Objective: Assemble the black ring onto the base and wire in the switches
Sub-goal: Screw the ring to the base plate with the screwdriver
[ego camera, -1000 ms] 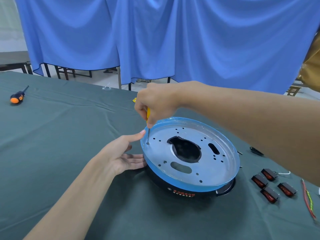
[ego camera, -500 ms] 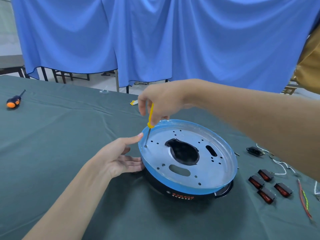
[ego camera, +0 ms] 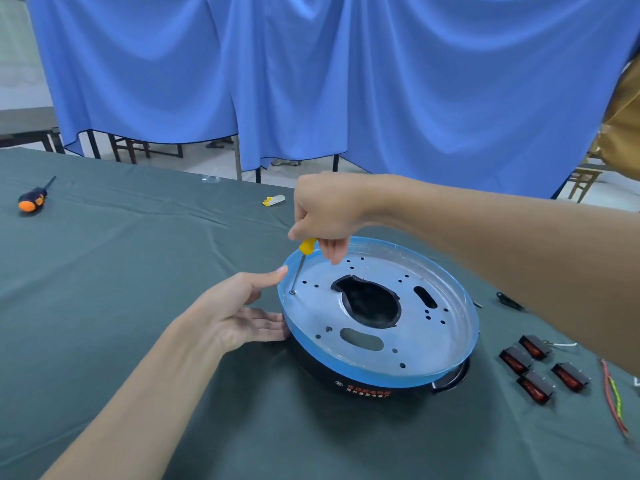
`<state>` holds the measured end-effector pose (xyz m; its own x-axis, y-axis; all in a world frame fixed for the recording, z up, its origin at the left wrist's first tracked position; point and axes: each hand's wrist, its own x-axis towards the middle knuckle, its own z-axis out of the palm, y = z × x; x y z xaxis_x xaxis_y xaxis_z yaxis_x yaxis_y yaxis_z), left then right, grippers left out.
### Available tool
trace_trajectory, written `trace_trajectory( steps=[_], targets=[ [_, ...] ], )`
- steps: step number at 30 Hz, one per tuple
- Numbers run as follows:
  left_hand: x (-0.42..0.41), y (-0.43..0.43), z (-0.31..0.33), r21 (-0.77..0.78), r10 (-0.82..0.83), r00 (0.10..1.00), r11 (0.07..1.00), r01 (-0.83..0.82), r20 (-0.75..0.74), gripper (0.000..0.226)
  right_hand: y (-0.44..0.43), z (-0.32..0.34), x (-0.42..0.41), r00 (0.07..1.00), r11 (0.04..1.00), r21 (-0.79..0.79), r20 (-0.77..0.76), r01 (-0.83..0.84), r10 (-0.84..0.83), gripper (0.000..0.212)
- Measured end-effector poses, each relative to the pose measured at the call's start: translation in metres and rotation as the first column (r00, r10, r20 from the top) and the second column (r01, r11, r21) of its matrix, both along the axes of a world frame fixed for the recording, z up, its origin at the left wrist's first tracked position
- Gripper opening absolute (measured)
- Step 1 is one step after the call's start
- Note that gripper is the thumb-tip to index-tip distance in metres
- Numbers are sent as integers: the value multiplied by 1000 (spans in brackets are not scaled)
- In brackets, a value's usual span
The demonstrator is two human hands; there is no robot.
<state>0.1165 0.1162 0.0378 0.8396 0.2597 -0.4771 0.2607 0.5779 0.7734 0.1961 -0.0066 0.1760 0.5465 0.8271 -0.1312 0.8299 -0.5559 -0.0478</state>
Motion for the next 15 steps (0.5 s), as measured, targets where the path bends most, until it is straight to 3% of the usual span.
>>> trace_trajectory(
  steps=[2, 7, 12, 15],
  targets=[
    [0, -1, 0, 7, 0, 1000, 1000, 0, -6, 112, 2, -2, 1, 995, 996, 21, -60, 82, -80, 35],
    [-4, -2, 1, 28, 8, 1000, 1000, -8, -11, 122, 5, 4, -1, 993, 996, -35, -79, 87, -89, 35],
    [-5, -5, 3, 56, 32, 999, 998, -30, -24, 124, -3, 14, -2, 997, 997, -14, 30, -75, 76, 11],
    [-2, -7, 5, 81, 51, 998, 995, -49, -29, 123, -7, 19, -1, 983, 987, 36, 99, -159, 155, 12]
  ],
)
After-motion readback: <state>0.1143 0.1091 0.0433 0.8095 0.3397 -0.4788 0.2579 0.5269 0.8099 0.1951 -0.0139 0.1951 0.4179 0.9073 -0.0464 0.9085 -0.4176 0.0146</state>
